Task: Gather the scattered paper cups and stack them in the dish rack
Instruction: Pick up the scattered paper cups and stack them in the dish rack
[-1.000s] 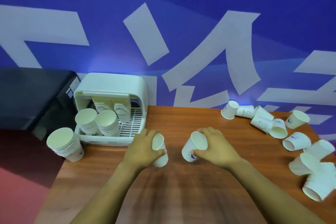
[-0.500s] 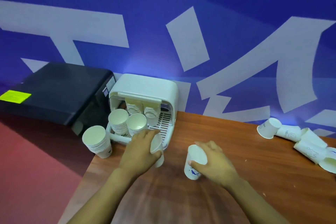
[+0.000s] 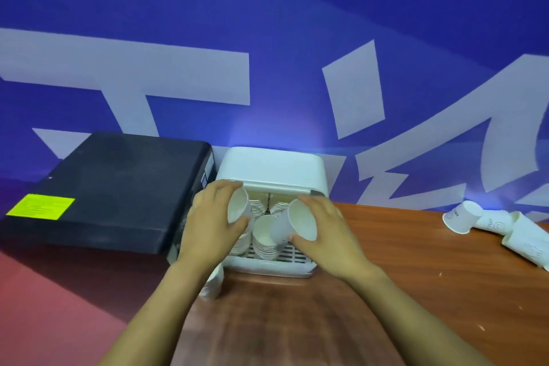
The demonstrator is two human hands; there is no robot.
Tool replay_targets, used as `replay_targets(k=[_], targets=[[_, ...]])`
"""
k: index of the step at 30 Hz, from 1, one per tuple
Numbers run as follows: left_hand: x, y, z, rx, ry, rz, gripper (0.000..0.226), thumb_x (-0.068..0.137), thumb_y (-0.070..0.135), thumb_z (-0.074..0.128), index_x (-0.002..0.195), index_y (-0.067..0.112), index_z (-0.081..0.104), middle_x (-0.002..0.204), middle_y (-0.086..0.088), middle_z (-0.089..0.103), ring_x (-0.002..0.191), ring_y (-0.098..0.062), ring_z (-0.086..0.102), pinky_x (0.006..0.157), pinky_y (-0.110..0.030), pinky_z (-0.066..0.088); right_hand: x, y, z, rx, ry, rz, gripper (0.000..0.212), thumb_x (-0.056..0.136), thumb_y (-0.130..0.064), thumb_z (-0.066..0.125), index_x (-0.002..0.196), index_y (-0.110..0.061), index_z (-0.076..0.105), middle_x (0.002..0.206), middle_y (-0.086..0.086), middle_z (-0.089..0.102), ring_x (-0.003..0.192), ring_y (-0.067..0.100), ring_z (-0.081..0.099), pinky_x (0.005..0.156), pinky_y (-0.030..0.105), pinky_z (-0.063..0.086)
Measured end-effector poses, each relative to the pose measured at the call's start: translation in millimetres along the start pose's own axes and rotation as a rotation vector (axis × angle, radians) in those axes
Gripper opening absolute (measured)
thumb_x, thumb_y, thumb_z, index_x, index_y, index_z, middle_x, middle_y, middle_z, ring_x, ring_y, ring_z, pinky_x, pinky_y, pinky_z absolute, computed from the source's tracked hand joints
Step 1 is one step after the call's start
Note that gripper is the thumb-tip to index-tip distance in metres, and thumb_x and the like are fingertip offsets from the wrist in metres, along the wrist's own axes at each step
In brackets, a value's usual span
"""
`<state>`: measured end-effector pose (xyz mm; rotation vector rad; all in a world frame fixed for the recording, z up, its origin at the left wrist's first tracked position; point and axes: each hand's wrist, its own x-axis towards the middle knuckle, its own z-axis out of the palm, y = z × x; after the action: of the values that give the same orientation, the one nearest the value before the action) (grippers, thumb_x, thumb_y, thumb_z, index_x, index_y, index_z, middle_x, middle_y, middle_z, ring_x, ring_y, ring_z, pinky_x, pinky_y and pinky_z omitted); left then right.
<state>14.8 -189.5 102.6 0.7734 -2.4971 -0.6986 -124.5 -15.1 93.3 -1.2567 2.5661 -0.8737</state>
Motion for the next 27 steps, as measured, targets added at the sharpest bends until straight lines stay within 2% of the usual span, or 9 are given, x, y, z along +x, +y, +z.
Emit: replay_targets(k=[4,9,14,17,21,24,27], targets=[[7.4,-22.0,3.7,-0.015,-0.05,0.028,0.056,0.08,0.022,0.071,0.132,0.026,0.051,0.138,0.01,0.044,0.126,-0.017,0.037,0.102,-0.028,0.034,13.4,-14.7,18.2,-0.013,0.055,0.003,0.076,0.075,-0.033,0.07,0.143,-0.028,0.036,0.137,-0.009,0.038,0.133,0.015,0.032,0.106,0.025,0.032],[10.7,-41.9,24.3,-0.002,-0.143,0.063,0.059,0.079,0.028,0.072,0.134,0.025,0.051,0.138,0.007,0.045,0.128,-0.017,0.038,0.103,-0.031,0.037,17.0,-18.0,42.9,-0.105,0.011,0.017,0.074,0.076,-0.038,0.068,0.143,-0.032,0.037,0.136,-0.011,0.039,0.125,0.017,0.038,0.101,0.029,0.039],[7.0,-58.1,43.3,0.097,-0.378,-0.005,0.064,0.079,0.042,0.067,0.137,0.032,0.041,0.145,0.012,0.032,0.133,-0.016,0.032,0.106,-0.038,0.035,13.7,-13.6,66.0,-0.078,-0.132,0.119,0.086,0.076,-0.047,0.068,0.148,-0.03,0.024,0.153,-0.013,0.027,0.138,0.014,0.027,0.111,0.028,0.03],[10.2,-65.3,49.4,0.151,-0.431,-0.024,0.062,0.082,0.036,0.064,0.138,0.034,0.036,0.147,0.012,0.028,0.13,-0.019,0.036,0.101,-0.039,0.039,11.7,-10.0,74.5,-0.04,-0.184,0.198,0.086,0.081,-0.051,0.063,0.15,-0.028,0.018,0.155,-0.012,0.023,0.141,0.013,0.023,0.112,0.028,0.025],[15.0,-68.3,53.4,0.151,-0.458,-0.072,0.062,0.083,0.027,0.062,0.139,0.032,0.035,0.148,0.01,0.024,0.119,-0.025,0.047,0.093,-0.039,0.047,10.7,-3.5,83.1,0.037,-0.186,0.283,0.072,0.091,-0.052,0.05,0.151,-0.026,0.019,0.157,-0.01,0.021,0.143,0.009,0.021,0.113,0.027,0.023],[18.2,-70.4,55.6,0.152,-0.457,-0.082,0.059,0.083,0.027,0.063,0.136,0.032,0.038,0.147,0.01,0.025,0.113,-0.024,0.052,0.085,-0.037,0.051,12.1,-2.6,87.3,0.11,-0.222,0.34,0.07,0.094,-0.046,0.05,0.152,-0.025,0.016,0.157,-0.007,0.021,0.138,0.011,0.032,0.112,0.029,0.028],[21.8,-71.2,57.0,0.15,-0.434,-0.084,0.056,0.083,0.028,0.063,0.134,0.034,0.039,0.146,0.01,0.027,0.113,-0.022,0.051,0.081,-0.035,0.052,14.4,-3.3,92.8,0.218,-0.221,0.385,0.071,0.092,-0.039,0.056,0.15,-0.027,0.017,0.154,-0.001,0.027,0.13,0.02,0.046,0.111,0.037,0.034]])
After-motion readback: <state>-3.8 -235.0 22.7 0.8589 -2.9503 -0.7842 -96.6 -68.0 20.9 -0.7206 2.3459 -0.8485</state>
